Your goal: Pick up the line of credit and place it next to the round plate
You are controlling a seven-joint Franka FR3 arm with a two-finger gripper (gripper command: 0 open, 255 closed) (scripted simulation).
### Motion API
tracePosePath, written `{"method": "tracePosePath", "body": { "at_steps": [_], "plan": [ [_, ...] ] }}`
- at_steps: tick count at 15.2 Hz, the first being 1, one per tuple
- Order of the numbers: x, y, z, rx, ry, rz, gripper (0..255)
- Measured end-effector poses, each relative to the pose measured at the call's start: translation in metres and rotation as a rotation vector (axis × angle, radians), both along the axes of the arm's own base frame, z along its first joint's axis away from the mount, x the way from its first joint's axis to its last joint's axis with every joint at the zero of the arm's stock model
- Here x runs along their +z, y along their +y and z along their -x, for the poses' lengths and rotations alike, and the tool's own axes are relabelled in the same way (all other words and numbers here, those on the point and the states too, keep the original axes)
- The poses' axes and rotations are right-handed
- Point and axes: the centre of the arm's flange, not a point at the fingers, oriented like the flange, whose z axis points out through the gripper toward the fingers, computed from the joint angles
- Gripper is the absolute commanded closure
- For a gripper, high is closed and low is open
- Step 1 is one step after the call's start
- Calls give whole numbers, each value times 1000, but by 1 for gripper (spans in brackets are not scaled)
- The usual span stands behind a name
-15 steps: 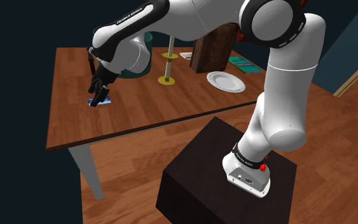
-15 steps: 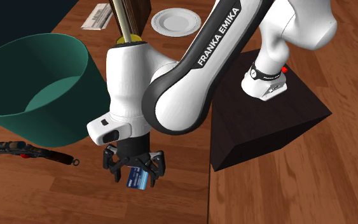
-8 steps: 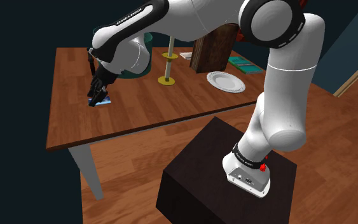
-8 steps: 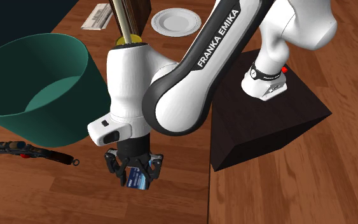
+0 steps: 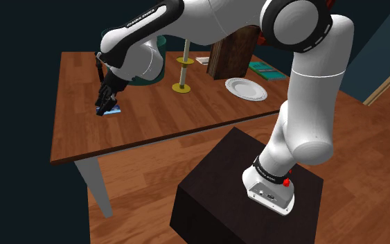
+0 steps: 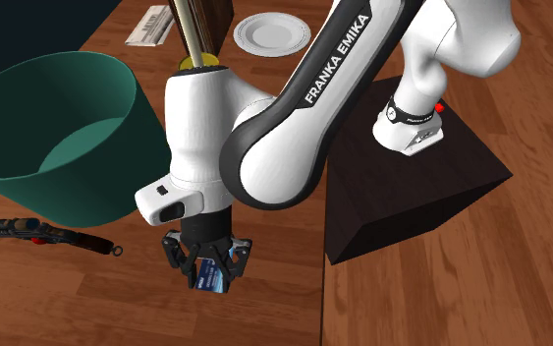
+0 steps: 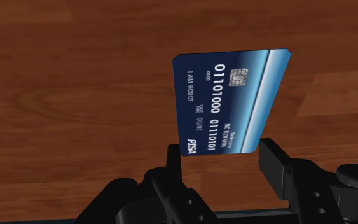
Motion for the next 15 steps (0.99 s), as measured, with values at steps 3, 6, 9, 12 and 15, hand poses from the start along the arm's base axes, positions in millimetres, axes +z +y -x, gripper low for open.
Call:
{"method": "tracePosePath", "body": {
  "at_steps": [3, 6, 9, 12, 15],
  "plan": [
    [6, 0, 1, 0, 0, 0, 255],
    [21, 1, 1, 0, 0, 0, 255],
    [37, 0, 0, 0, 0, 0, 255],
    [51, 0, -1, 0, 0, 0, 255],
    [67, -1, 0, 0, 0, 0, 255]
  ]
}}
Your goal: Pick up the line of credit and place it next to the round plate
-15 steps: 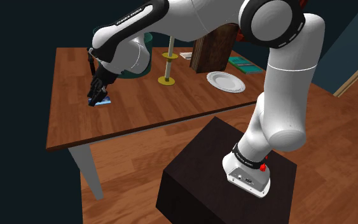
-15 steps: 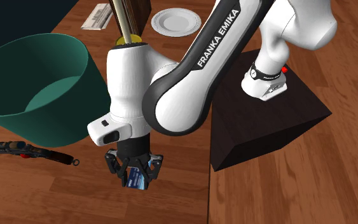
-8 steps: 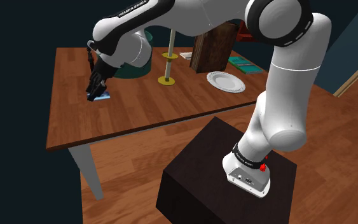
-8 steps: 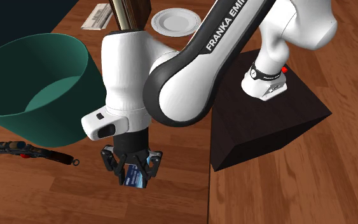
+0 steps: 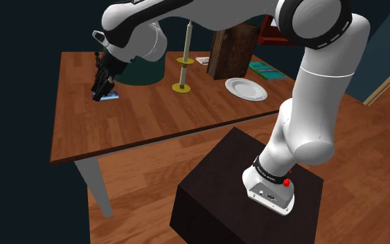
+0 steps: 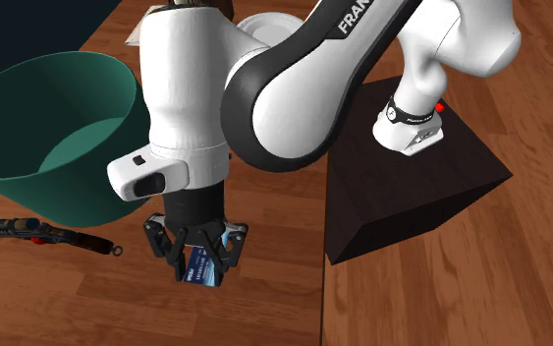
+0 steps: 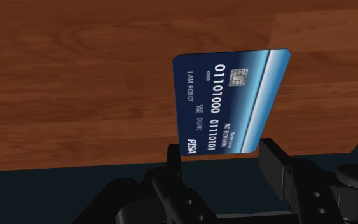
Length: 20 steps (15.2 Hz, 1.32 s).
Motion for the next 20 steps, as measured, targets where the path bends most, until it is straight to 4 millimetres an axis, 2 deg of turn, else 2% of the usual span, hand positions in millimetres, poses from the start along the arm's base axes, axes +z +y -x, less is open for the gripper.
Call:
{"method": "tracePosePath", "body": {
  "at_steps": [3, 4, 14, 20],
  "plan": [
    [18, 1, 0, 0, 0, 0, 255],
    [19, -5, 4, 0, 0, 0, 255],
    [22, -105, 73, -1, 0, 1, 255],
    [22, -172, 124, -1, 0, 1, 255]
  ]
}}
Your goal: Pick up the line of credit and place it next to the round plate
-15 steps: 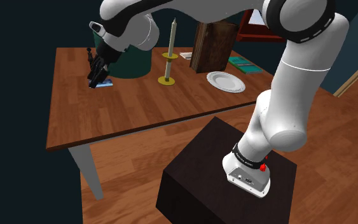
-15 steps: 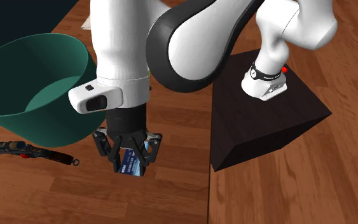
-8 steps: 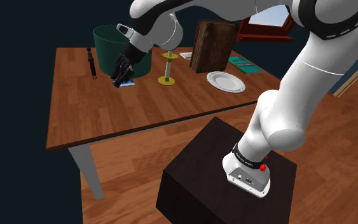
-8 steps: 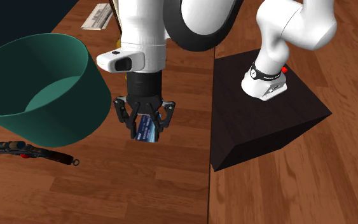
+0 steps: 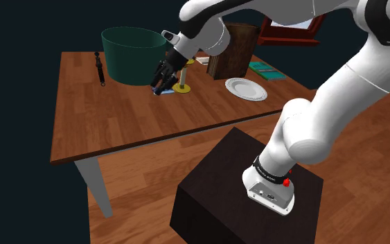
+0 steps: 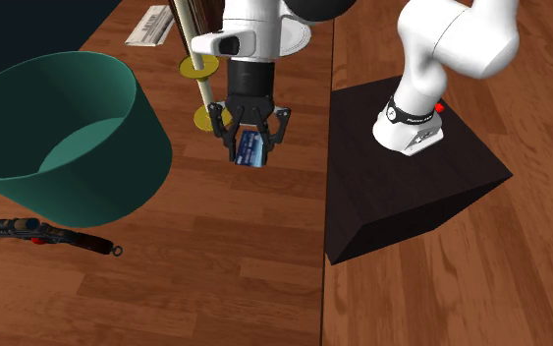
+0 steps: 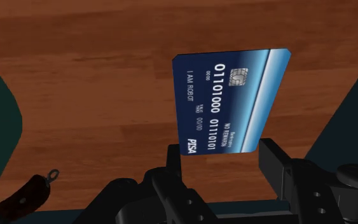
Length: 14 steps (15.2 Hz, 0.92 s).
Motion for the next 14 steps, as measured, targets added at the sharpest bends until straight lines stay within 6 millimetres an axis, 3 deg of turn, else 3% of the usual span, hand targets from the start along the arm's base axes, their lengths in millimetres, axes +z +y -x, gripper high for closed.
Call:
{"method": "tracePosePath", "body": {
  "at_steps": [14],
  "plan": [
    [4, -149, 105, 0, -1, 0, 255]
  ]
}}
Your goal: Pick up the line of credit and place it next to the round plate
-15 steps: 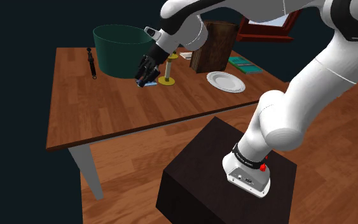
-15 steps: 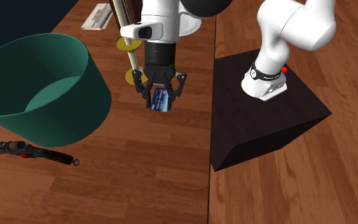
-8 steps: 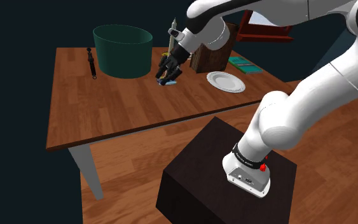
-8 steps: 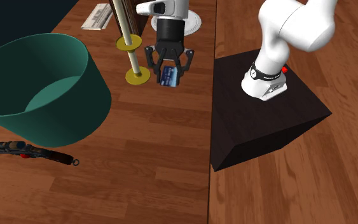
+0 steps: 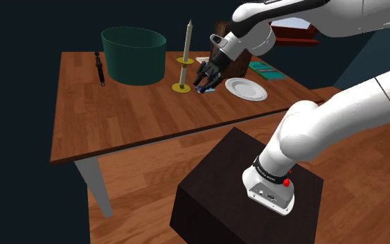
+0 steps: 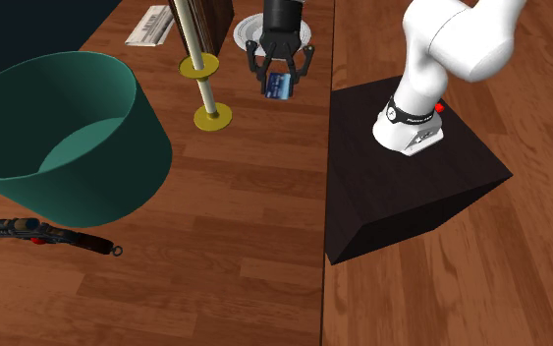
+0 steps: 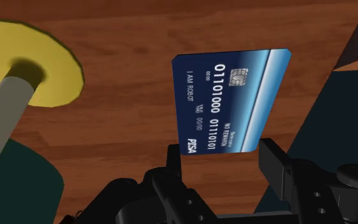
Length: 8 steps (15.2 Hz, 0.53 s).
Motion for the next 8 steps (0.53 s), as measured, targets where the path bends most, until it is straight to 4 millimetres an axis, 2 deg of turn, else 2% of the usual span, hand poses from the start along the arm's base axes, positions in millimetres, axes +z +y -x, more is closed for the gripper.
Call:
{"method": "tracePosePath", "body": {
  "at_steps": [8],
  "plan": [
    [-2, -86, 65, 0, 0, 0, 255]
  ]
}}
